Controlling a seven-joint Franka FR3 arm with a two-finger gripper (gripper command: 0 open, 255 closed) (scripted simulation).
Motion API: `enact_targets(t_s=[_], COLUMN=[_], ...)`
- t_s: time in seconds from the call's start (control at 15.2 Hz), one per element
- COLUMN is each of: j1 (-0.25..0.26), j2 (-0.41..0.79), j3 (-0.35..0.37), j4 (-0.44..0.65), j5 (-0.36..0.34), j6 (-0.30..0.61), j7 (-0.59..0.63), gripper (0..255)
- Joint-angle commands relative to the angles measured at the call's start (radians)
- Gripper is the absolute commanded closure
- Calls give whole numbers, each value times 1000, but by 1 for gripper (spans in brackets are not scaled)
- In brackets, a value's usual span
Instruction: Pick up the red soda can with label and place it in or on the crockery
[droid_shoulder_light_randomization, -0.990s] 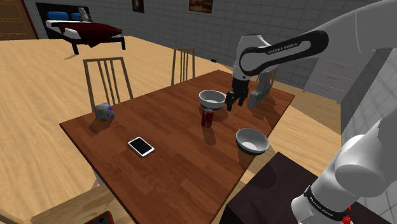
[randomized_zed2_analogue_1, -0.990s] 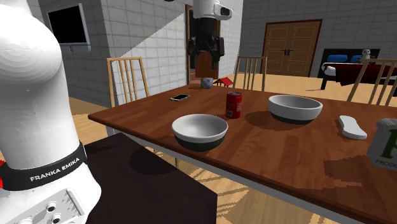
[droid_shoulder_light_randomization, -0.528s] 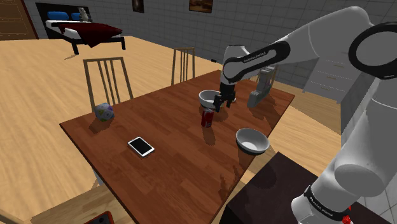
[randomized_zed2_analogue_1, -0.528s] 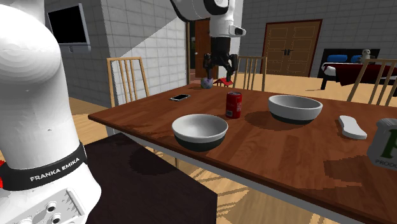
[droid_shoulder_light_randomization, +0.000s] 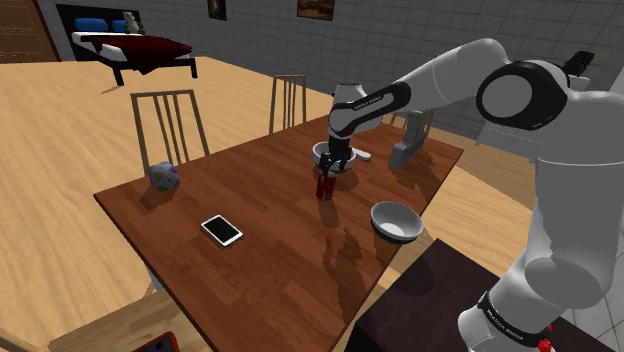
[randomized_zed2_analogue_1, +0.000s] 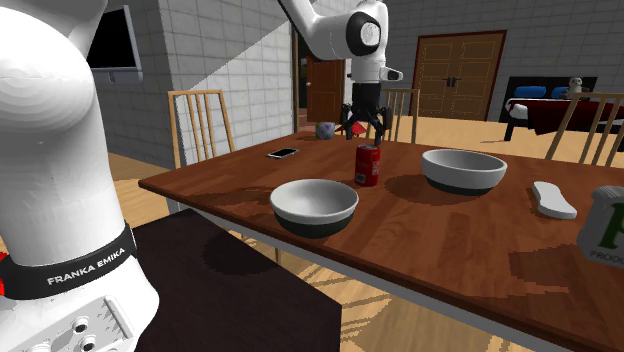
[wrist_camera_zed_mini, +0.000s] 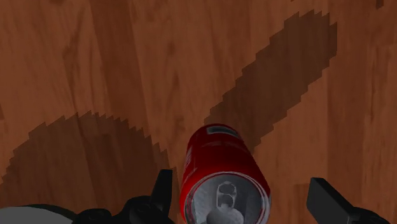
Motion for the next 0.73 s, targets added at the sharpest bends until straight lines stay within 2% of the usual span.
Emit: enact_targets(t_s=[0.0,0.46,0.66], j1=[-5,-6,-6], j2=[50,108,108], j3=[0,1,1], j4=[54,35,35], j5=[2,4,4], j6=[-1,76,76], j7=[-8,-9,-9], gripper=[0,0,0])
